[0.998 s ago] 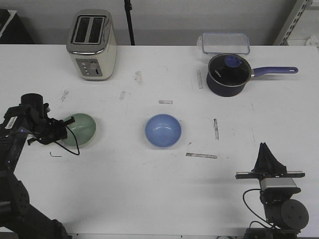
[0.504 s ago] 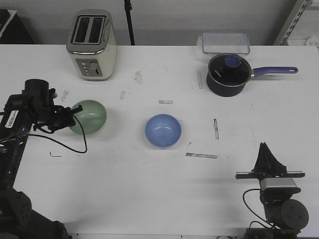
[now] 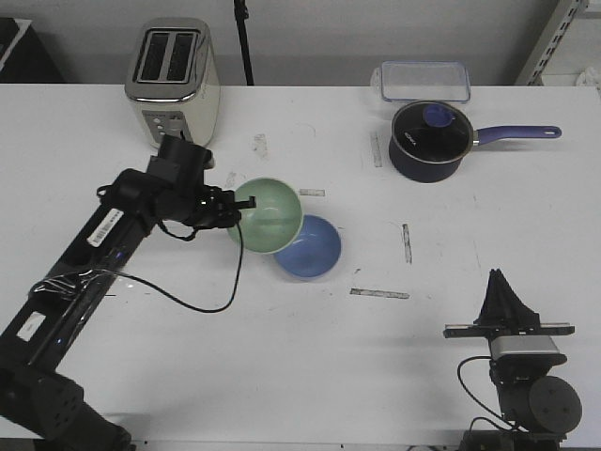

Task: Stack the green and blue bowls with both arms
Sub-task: 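Lift the green bowl with the left gripper and lower it into the blue bowl, then open the left gripper and retract it back to rest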

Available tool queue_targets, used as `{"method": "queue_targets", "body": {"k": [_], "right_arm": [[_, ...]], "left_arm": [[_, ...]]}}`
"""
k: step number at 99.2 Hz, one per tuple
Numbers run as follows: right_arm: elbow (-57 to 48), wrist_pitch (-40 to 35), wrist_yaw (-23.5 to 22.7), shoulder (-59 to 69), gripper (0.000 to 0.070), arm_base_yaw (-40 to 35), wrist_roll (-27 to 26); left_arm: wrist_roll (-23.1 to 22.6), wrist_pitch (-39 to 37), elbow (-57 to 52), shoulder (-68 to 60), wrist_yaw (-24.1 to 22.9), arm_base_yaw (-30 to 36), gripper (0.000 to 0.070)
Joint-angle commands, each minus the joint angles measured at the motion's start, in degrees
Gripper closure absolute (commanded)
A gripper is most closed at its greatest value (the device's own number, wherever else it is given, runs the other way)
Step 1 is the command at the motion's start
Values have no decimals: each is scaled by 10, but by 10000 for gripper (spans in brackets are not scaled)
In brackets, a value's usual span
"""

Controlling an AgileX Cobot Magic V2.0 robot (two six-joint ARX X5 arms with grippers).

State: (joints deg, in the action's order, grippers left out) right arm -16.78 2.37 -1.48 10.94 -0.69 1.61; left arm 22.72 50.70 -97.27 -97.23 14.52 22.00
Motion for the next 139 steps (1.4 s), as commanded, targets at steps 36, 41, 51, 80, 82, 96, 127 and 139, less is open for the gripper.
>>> {"method": "queue_targets", "body": {"k": [36, 41, 51, 80, 82, 96, 127, 139], "right_arm": [[-3, 6, 0, 0, 685, 0, -7], [-3, 6, 0, 0, 685, 0, -7], [-3, 6, 0, 0, 685, 0, -7], [-3, 6, 0, 0, 685, 0, -7], [-3, 6, 0, 0, 685, 0, -7], [-3, 6, 0, 0, 685, 0, -7], [-3, 6, 0, 0, 685, 0, -7], [-3, 6, 0, 0, 685, 0, -7]], "left_arm": [[25, -7, -73, -130, -3, 101, 699], [25, -6, -73, -136, -14, 103, 698], [25, -6, -73, -145, -32, 103, 696], [24, -7, -73, -148, -32, 103, 524], [24, -8, -73, -148, -32, 103, 524], [24, -7, -73, -144, -32, 103, 439], [23, -7, -73, -94, -31, 98, 294], [20, -16, -66, -72, -32, 93, 296]]}}
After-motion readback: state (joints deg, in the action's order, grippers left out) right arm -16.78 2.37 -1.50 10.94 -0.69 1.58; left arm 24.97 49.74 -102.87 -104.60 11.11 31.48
